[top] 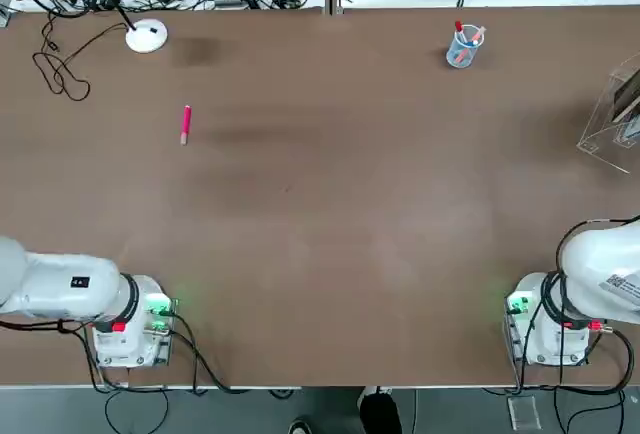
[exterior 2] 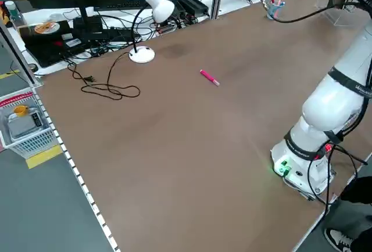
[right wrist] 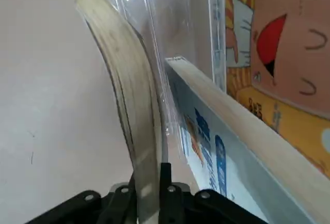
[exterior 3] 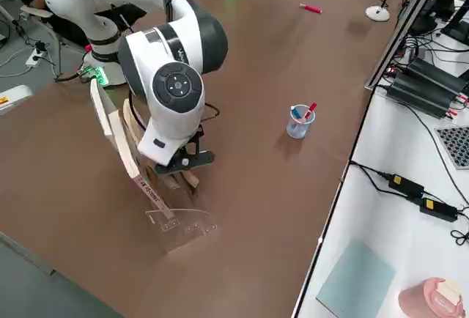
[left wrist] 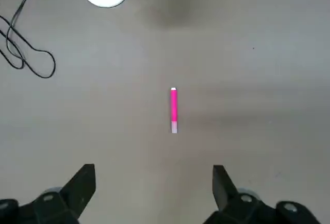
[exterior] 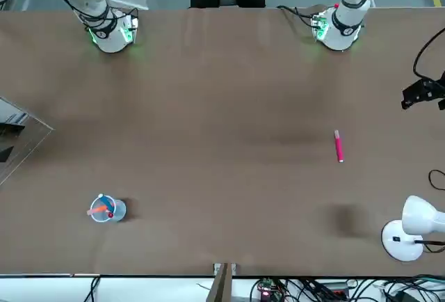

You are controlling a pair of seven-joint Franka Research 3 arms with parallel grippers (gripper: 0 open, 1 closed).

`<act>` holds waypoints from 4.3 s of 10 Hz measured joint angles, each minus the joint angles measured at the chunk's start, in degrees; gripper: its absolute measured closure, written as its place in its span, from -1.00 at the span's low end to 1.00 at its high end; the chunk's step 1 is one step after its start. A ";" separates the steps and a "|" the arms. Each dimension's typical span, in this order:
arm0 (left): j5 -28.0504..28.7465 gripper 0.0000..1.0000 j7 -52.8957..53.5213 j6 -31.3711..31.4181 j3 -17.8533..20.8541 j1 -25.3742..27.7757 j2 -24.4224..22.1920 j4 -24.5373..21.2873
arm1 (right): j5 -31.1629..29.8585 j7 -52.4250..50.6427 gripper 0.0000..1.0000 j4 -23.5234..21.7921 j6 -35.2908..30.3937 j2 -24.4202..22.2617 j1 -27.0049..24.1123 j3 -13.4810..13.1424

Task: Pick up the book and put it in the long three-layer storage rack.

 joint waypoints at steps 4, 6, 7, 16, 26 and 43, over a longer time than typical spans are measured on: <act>-0.02 -1.00 0.00 0.00 -0.95 0.75 0.04 0.01 | -0.33 -0.88 0.69 0.01 1.94 0.95 0.01 0.11; -0.02 -1.00 0.00 -0.02 -0.98 0.75 0.05 0.01 | -0.57 -1.09 0.69 0.02 2.80 1.29 0.03 0.19; -0.02 -1.00 0.00 -0.03 -0.98 0.75 0.08 0.01 | -0.61 -1.14 0.69 0.01 3.28 1.50 0.05 0.23; 0.01 -1.00 0.00 0.39 -0.98 0.91 1.18 -0.82 | -1.48 -1.13 0.69 0.01 5.71 3.11 1.09 0.66; 0.01 -0.99 0.00 -1.15 -0.97 1.19 0.68 1.54 | -1.62 -1.13 0.69 -0.03 8.08 3.67 0.84 0.59; 0.01 -0.99 0.00 -1.47 -0.96 1.33 0.66 2.02 | -0.51 -0.14 0.69 -1.42 9.85 3.19 1.20 0.68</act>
